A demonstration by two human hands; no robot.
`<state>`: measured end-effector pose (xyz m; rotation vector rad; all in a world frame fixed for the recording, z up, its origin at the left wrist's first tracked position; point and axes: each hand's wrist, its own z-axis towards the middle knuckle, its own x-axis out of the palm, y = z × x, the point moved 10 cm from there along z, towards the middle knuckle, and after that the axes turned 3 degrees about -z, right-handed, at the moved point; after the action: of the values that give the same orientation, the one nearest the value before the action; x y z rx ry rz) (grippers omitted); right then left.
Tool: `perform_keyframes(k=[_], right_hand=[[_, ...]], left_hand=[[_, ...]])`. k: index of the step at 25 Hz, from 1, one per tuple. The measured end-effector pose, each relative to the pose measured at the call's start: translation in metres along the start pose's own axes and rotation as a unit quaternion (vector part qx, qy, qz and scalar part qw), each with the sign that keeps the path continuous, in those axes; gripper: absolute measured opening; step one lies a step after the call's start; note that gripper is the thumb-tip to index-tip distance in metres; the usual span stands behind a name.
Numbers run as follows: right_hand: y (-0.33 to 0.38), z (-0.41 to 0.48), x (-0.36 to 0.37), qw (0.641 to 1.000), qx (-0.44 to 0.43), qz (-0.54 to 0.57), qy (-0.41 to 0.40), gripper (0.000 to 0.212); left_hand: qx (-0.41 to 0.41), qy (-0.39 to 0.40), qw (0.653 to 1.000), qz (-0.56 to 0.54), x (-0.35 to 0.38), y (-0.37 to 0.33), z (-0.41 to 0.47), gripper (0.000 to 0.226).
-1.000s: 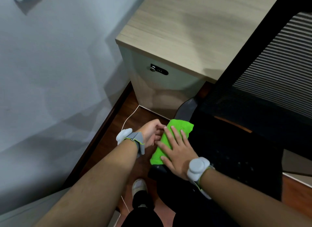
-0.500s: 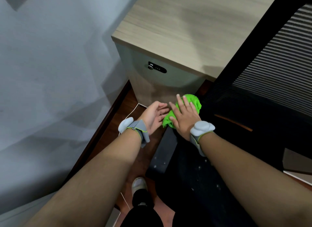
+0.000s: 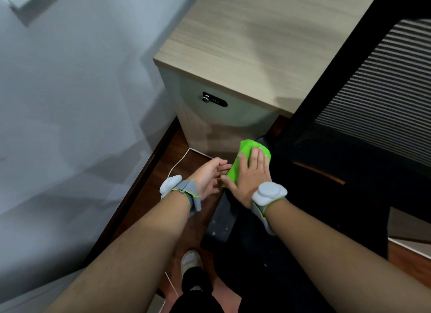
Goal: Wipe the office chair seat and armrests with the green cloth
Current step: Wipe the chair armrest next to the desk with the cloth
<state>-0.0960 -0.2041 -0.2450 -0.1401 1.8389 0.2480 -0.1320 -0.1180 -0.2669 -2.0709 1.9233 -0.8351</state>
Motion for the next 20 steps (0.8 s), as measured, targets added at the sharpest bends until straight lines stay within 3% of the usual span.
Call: perform_keyframes(k=[4, 9, 13, 16, 20], right_hand=[[-0.005, 0.017, 0.004, 0.999, -0.029, 0.019, -0.005, 0.084], [-0.017, 0.048, -0.002, 0.997, 0.058, 0.028, -0.04, 0.088], [-0.02, 0.061, -0.004, 0.993, 0.105, 0.038, -0.04, 0.074], [-0.017, 0.055, -0.005, 0.998, 0.048, 0.025, -0.033, 0.062], [-0.004, 0.019, -0.002, 0.998, -0.046, 0.016, -0.026, 0.068]], left_hand=[[0.0, 0.008, 1.0, 0.007, 0.01, -0.004, 0.001, 0.051], [0.038, 0.002, 0.999, -0.026, 0.017, -0.02, 0.004, 0.043], [0.039, 0.007, 0.999, -0.025, 0.014, -0.02, 0.007, 0.052], [0.034, -0.004, 0.999, -0.019, 0.012, -0.016, 0.007, 0.06], [0.014, -0.015, 1.0, 0.023, 0.004, -0.013, 0.006, 0.059]])
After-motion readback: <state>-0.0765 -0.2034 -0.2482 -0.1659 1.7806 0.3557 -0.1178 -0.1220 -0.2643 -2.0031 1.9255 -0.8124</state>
